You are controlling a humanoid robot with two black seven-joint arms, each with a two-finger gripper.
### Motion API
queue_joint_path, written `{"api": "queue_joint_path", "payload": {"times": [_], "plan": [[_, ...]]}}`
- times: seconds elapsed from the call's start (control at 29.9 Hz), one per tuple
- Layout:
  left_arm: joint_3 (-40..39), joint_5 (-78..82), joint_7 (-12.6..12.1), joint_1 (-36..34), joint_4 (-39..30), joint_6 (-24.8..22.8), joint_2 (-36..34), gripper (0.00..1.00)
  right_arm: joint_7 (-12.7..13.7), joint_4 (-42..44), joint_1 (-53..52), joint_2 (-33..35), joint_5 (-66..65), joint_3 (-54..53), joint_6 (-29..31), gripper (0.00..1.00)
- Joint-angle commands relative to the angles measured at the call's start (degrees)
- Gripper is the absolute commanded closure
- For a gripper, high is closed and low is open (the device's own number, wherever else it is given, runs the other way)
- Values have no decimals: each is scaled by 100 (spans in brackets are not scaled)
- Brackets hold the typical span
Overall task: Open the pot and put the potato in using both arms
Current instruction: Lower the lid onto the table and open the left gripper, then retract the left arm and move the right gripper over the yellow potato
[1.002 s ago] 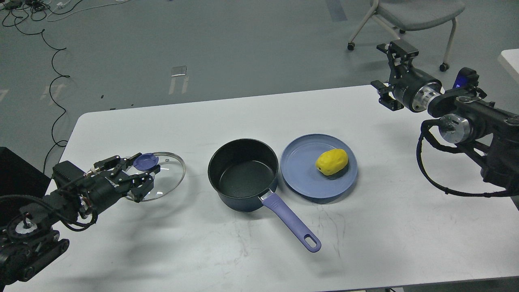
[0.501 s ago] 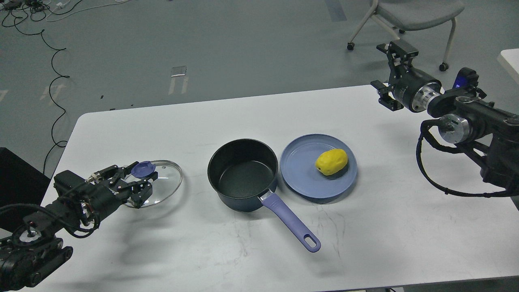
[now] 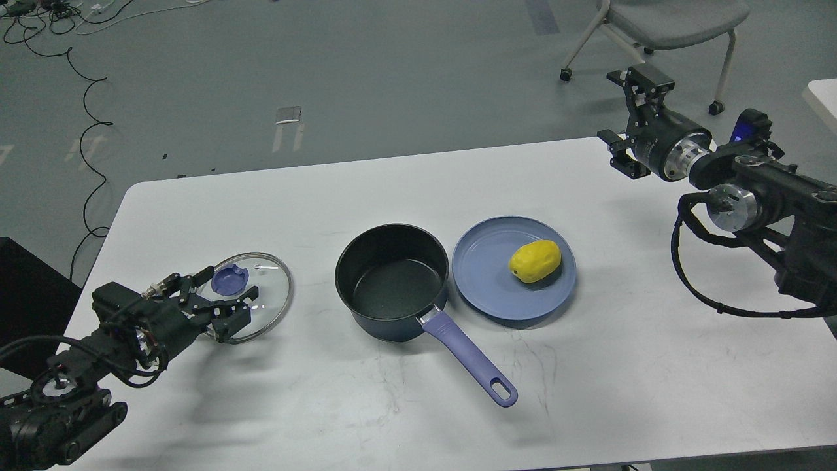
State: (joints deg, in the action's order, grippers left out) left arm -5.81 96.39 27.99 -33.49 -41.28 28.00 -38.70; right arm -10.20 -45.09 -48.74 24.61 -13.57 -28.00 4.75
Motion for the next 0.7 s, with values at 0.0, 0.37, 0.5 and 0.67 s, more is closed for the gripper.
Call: {"api": "queue_joint_path", "payload": {"times": [0.0, 0.37, 0.5, 0.67], "plan": [[-8, -41, 1, 1, -2, 0, -6, 3, -9, 0, -65, 0, -5, 5, 9, 0], [-60, -3274, 1, -1053, -82, 0, -234, 2, -570, -140, -1216, 17, -2763, 1568, -255, 4], [-122, -4711, 1, -1650, -73, -14, -252, 2, -939, -394, -1523, 26, -3913, 2551, -457, 3], [-105, -6333, 1, -2082, -73, -1313, -269, 2, -1598, -430, -1612, 96, -5294, 3388, -869, 3]]}}
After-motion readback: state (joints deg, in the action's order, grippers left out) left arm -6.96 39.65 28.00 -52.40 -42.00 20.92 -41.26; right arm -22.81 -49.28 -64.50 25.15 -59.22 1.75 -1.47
